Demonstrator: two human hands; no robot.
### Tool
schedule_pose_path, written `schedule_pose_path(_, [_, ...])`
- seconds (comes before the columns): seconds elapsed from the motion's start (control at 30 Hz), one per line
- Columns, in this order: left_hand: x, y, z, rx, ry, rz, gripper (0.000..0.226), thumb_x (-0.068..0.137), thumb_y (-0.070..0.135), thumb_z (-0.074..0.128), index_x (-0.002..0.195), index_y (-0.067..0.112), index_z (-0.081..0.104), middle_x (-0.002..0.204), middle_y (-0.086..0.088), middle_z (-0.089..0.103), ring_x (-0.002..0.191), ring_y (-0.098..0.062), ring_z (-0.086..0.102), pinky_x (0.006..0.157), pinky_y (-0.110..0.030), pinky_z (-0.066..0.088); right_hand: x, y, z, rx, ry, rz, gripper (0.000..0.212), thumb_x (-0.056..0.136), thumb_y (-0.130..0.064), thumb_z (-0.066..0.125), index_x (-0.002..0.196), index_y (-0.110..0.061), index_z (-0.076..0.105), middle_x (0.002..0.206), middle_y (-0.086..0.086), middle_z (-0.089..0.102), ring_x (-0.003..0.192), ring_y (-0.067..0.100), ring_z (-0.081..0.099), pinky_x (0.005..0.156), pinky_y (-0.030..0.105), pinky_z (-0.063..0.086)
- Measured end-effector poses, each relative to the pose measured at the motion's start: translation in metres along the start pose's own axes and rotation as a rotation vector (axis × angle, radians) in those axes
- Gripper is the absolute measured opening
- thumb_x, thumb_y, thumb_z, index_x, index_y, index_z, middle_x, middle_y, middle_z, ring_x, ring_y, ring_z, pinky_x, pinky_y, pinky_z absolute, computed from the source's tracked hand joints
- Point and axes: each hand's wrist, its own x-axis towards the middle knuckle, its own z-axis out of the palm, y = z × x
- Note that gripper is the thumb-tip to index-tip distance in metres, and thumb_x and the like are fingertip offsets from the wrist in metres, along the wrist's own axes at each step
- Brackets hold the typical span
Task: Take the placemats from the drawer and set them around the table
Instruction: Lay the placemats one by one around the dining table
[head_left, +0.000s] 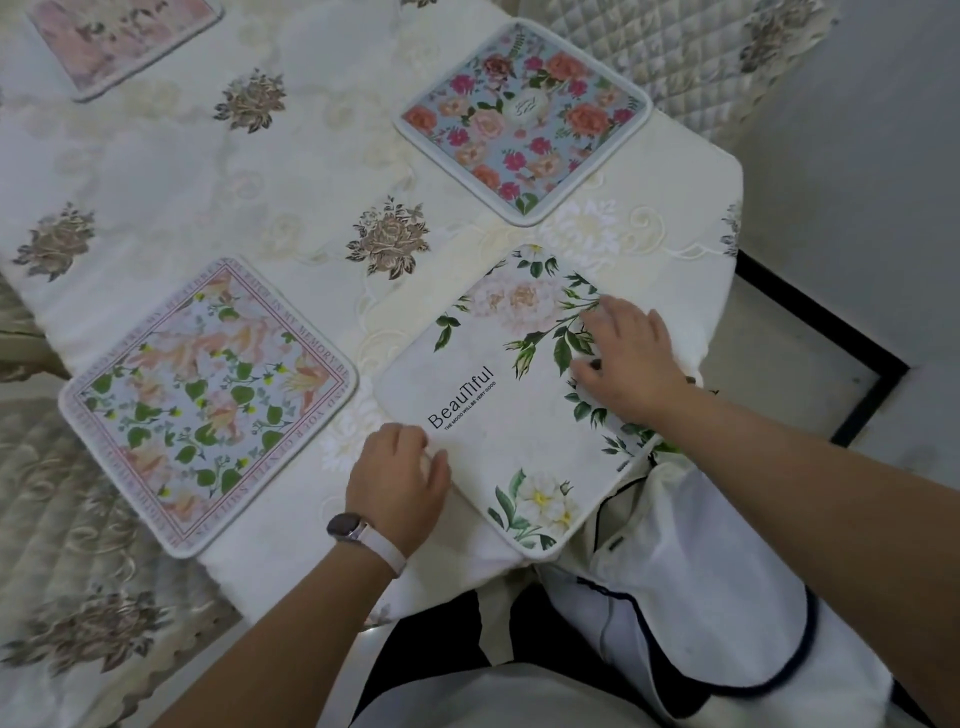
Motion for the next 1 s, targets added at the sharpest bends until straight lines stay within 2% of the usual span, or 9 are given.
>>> schedule_pose_path(0.07, [0.021,0.001,0.013,0.055,-0.058,0.158,0.041,0.085,0.038,0.051,0.109,0.006,0.06,0.115,-0.017,0.061,0.104,-0.037,0.058,0.085,-0.044,0.051,-0.003,-0.011,0.011,-0.075,-0.082,-0.109,0.067,0.097,-0.052,0.042,0.154,-0.02,0.026,0.163,0.008,0.015,0.15,0.029,0.01,0.119,0.052,0.005])
schedule_pose_path(0.13, [0.043,0.009,0.025,0.092,-0.226,0.191,0.061,0.088,0.048,0.044,0.134,0.008,0.048,0.143,-0.018,0.045,0.132,-0.037,0.042,0.106,-0.05,0.039,-0.003,-0.024,0.021,-0.114,-0.118,-0.188,0.07,0.097,-0.059,0.033,0.156,-0.023,0.02,0.165,0.005,0.01,0.151,0.028,0.006,0.119,0.053,0.003])
schedule_pose_path(0.2, [0.059,0.01,0.039,0.148,-0.331,0.223,0.072,0.092,0.058,0.029,0.148,0.013,0.031,0.158,-0.012,0.024,0.146,-0.031,0.02,0.116,-0.051,0.023,0.002,-0.035,0.027,-0.141,-0.13,-0.241,0.071,0.097,-0.063,0.026,0.157,-0.025,0.016,0.166,0.003,0.005,0.152,0.028,0.002,0.119,0.053,0.001])
schedule_pose_path(0.27, [0.072,0.006,0.048,0.196,-0.346,0.253,0.072,0.094,0.06,0.018,0.153,0.019,0.018,0.162,-0.006,0.009,0.149,-0.025,0.005,0.118,-0.049,0.009,0.008,-0.043,0.031,-0.181,-0.14,-0.307,0.071,0.098,-0.063,0.019,0.157,-0.025,0.01,0.166,0.002,0.0,0.152,0.027,-0.003,0.12,0.053,-0.001])
schedule_pose_path(0.33, [0.085,0.001,0.053,0.224,-0.33,0.27,0.069,0.094,0.056,0.016,0.154,0.021,0.013,0.163,-0.004,0.005,0.149,-0.023,0.002,0.118,-0.048,0.005,0.017,-0.051,0.033,-0.216,-0.14,-0.371,0.072,0.098,-0.065,0.013,0.157,-0.025,0.005,0.165,0.001,-0.004,0.152,0.025,-0.005,0.121,0.052,-0.001])
schedule_pose_path(0.5, [0.117,-0.006,0.051,0.246,-0.303,0.3,0.068,0.093,0.044,0.02,0.152,0.01,0.019,0.161,-0.008,0.017,0.148,-0.024,0.014,0.117,-0.049,0.013,0.053,-0.067,0.03,-0.255,-0.124,-0.448,0.079,0.096,-0.065,0.013,0.158,-0.016,0.008,0.166,0.003,0.001,0.152,0.024,-0.001,0.122,0.049,0.001])
schedule_pose_path(0.73, [0.147,-0.021,0.044,0.24,-0.306,0.317,0.066,0.096,0.044,0.015,0.154,0.012,0.012,0.162,-0.005,0.012,0.149,-0.021,0.01,0.118,-0.043,0.013,0.09,-0.076,0.02,-0.243,-0.106,-0.486,0.079,0.096,-0.063,0.009,0.157,-0.013,0.003,0.166,0.005,-0.003,0.152,0.022,-0.005,0.122,0.045,-0.002])
schedule_pose_path(0.87, [0.147,-0.02,0.042,0.205,-0.312,0.291,0.066,0.098,0.048,0.024,0.154,0.018,0.008,0.163,-0.001,0.007,0.149,-0.018,0.003,0.119,-0.042,0.007,0.105,-0.072,0.017,-0.196,-0.093,-0.359,0.071,0.096,-0.061,0.011,0.157,-0.026,0.002,0.166,0.001,-0.004,0.152,0.022,-0.007,0.122,0.045,-0.003])
schedule_pose_path(1.0, [0.143,-0.023,0.042,0.204,-0.311,0.223,0.072,0.096,0.058,0.024,0.155,0.022,0.002,0.163,0.003,0.0,0.149,-0.016,-0.003,0.12,-0.041,0.003,0.109,-0.063,0.016,-0.147,-0.033,-0.21,0.071,0.097,-0.06,0.017,0.158,-0.024,0.008,0.166,0.003,0.002,0.152,0.025,-0.002,0.122,0.045,0.0])
